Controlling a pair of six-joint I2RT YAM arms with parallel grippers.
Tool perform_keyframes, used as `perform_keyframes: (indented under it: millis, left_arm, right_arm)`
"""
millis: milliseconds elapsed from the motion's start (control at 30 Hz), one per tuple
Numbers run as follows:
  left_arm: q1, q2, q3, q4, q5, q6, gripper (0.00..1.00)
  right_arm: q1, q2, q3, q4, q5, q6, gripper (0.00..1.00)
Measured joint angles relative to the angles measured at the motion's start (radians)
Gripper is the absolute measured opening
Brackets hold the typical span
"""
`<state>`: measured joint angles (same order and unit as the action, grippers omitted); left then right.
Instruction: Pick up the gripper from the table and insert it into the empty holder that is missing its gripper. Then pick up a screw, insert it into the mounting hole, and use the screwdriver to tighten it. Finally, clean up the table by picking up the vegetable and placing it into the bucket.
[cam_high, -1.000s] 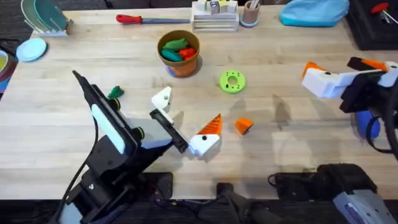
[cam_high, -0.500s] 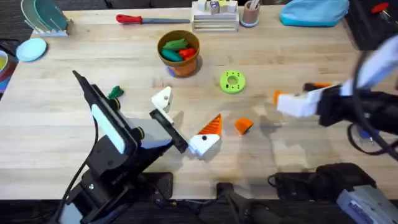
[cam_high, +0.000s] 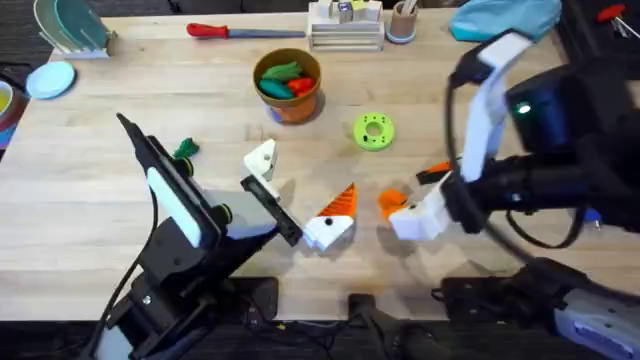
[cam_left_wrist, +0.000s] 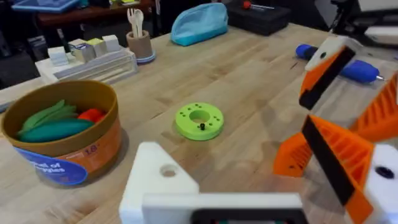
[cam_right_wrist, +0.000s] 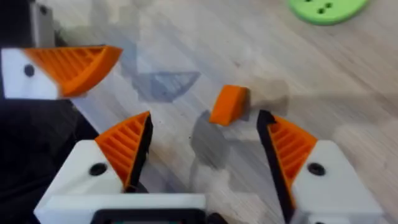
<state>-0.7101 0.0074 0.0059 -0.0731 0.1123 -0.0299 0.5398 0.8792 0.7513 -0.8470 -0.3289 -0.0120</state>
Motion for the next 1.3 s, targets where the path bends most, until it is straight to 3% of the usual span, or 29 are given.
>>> perform_keyframes:
  millis: [233, 400, 600, 767, 900, 1067, 1133, 1233, 1300]
  left_arm:
    - [0.0, 0.0, 0.0, 0.0, 0.0, 0.0, 0.993]
    - [0.0, 0.0, 0.0, 0.0, 0.0, 0.0, 0.993]
    - [0.0, 0.0, 0.0, 0.0, 0.0, 0.0, 0.992]
    - [0.0, 0.0, 0.0, 0.0, 0.0, 0.0, 0.993]
    - [0.0, 0.0, 0.0, 0.0, 0.0, 0.0, 0.993]
    - [0.0, 0.0, 0.0, 0.0, 0.0, 0.0, 0.992]
    - [0.0, 0.0, 0.0, 0.0, 0.0, 0.0, 0.993]
    - [0.0, 0.0, 0.0, 0.0, 0.0, 0.0, 0.993]
    - [0.0, 0.0, 0.0, 0.0, 0.0, 0.0, 0.993]
  right_arm:
    - [0.062, 0.07, 0.0, 0.003, 0.026, 0.004, 0.994]
    - [0.086, 0.156, 0.0, 0.015, 0.138, 0.092, 0.994]
    - [0.207, 0.22, 0.0, 0.055, 0.269, 0.174, 0.994]
    - [0.219, 0.26, 0.0, 0.078, 0.355, 0.241, 0.98]
    - [0.219, 0.277, 0.0, 0.091, 0.378, 0.278, 0.794]
    - [0.22, 0.288, 0.0, 0.091, 0.384, 0.299, 0.643]
    - [0.22, 0.288, 0.0, 0.092, 0.372, 0.304, 0.498]
    - [0.22, 0.288, 0.0, 0.091, 0.353, 0.305, 0.386]
    - [0.22, 0.288, 0.0, 0.091, 0.345, 0.308, 0.256]
